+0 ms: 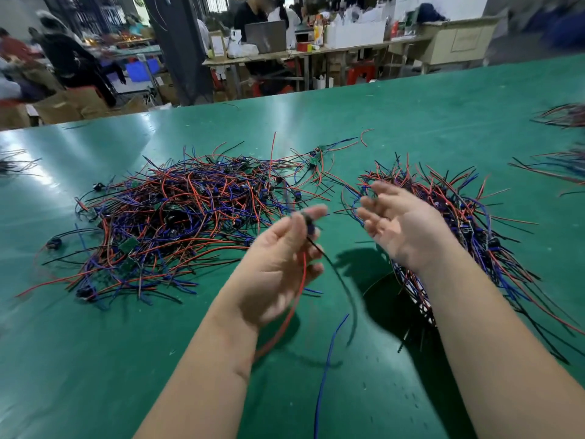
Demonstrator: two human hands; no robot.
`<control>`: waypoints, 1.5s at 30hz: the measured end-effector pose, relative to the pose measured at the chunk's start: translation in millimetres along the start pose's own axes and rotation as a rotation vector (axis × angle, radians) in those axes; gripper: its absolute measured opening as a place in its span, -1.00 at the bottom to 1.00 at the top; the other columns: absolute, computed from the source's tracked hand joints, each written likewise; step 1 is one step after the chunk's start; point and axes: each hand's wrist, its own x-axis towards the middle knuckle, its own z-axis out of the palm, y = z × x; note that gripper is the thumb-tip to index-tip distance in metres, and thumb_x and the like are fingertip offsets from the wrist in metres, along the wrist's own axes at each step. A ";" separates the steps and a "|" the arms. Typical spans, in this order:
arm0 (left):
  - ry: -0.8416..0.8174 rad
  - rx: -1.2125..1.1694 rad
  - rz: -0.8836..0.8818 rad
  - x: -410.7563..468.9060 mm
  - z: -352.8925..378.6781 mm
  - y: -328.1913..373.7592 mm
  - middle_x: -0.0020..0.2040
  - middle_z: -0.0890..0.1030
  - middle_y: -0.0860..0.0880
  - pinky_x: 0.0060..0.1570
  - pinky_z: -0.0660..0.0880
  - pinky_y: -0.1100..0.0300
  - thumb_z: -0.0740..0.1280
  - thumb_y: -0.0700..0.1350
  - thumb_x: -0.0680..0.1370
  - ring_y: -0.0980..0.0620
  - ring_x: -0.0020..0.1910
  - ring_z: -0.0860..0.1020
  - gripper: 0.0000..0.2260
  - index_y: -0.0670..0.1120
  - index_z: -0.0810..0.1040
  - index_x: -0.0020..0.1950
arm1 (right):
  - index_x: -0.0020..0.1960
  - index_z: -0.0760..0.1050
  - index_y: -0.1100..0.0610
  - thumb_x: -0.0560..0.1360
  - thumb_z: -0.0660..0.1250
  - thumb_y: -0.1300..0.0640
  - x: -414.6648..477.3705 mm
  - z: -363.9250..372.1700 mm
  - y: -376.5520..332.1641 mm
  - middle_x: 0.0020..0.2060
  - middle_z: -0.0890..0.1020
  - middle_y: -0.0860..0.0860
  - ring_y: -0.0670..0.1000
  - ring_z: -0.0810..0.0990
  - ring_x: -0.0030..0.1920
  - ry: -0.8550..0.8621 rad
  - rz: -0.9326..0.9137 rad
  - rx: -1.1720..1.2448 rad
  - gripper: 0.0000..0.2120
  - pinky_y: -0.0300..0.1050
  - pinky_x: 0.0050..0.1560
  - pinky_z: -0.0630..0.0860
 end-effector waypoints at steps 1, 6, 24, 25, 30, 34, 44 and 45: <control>0.036 -0.085 0.029 0.4 -2.6 3.9 -0.24 0.54 0.08 -0.26 0.49 0.29 0.61 0.17 0.11 0.17 -0.32 0.51 -0.52 0.06 0.69 -0.04 | -0.02 0.48 0.15 0.58 0.12 0.36 -0.6 -0.1 3.6 -0.20 0.58 0.13 0.04 0.57 -0.26 -0.024 0.063 -0.083 -0.79 -0.20 -0.29 0.46; 0.261 -0.306 0.187 2.7 -7.1 16.0 -0.26 0.61 0.08 -0.47 0.43 0.34 0.43 0.04 0.26 0.20 -0.44 0.48 -0.80 0.05 0.66 -0.15 | -0.05 0.53 0.23 0.52 0.20 0.46 -5.4 5.7 16.6 -0.26 0.60 0.13 -0.06 0.57 -0.39 -0.127 0.105 -0.366 -0.80 -0.31 -0.37 0.48; 0.213 0.421 0.291 3.1 11.5 -9.7 -0.12 0.70 0.03 -0.37 0.55 0.27 0.24 -0.45 0.51 0.06 -0.26 0.67 -0.62 -0.02 0.65 0.06 | -0.33 0.53 0.17 0.29 0.36 0.18 -19.8 18.6 16.7 -0.47 0.54 -0.01 -0.16 0.44 -0.52 -0.384 0.033 0.006 -0.94 -0.37 -0.45 0.45; 0.179 0.302 0.210 3.2 11.0 -7.9 -0.11 0.70 -0.01 -0.38 0.57 0.23 0.21 -0.43 0.51 0.02 -0.25 0.68 -0.62 -0.03 0.68 0.03 | -0.34 0.51 0.16 0.29 0.37 0.19 -20.1 17.3 15.0 -0.48 0.53 0.00 -0.15 0.44 -0.53 -0.384 0.031 -0.002 -0.93 -0.37 -0.46 0.44; 0.218 0.064 -0.026 3.0 10.6 -2.0 -0.28 0.68 -0.09 -0.37 0.58 0.21 0.39 0.06 0.32 0.01 -0.33 0.67 -0.69 -0.17 0.69 -0.15 | -0.41 0.55 0.12 0.24 0.41 0.21 -20.3 15.2 15.7 -0.46 0.55 0.00 -0.14 0.49 -0.48 -0.409 0.000 -0.111 -0.93 -0.36 -0.39 0.49; 0.342 0.293 -0.004 7.0 8.6 -15.8 -0.29 0.65 -0.12 -0.39 0.56 0.25 0.49 -0.20 0.34 0.05 -0.38 0.64 -0.69 -0.25 0.56 0.03 | -0.40 0.56 0.14 0.23 0.44 0.23 -17.0 13.0 21.6 -0.47 0.56 0.00 -0.11 0.48 -0.49 -0.364 -0.081 -0.345 -0.92 -0.31 -0.42 0.43; 0.144 0.549 -0.328 -0.5 6.7 -19.3 -0.34 0.66 -0.11 -0.35 0.57 0.26 0.50 -0.28 0.39 0.04 -0.38 0.64 -0.82 -0.23 0.54 -0.10 | -0.29 0.53 0.23 0.43 0.41 0.31 0.6 -7.7 5.3 -0.54 0.58 -0.03 -0.14 0.54 -0.50 0.043 -0.227 -0.305 -0.86 -0.37 -0.45 0.47; 0.129 0.550 -0.347 -1.2 7.5 -19.6 -0.35 0.65 -0.11 -0.35 0.58 0.25 0.50 -0.29 0.39 0.03 -0.38 0.64 -0.81 -0.24 0.53 -0.08 | -0.28 0.54 0.22 0.44 0.41 0.31 1.8 -10.0 4.3 -0.53 0.58 -0.02 -0.13 0.55 -0.49 0.070 -0.236 -0.295 -0.86 -0.36 -0.43 0.48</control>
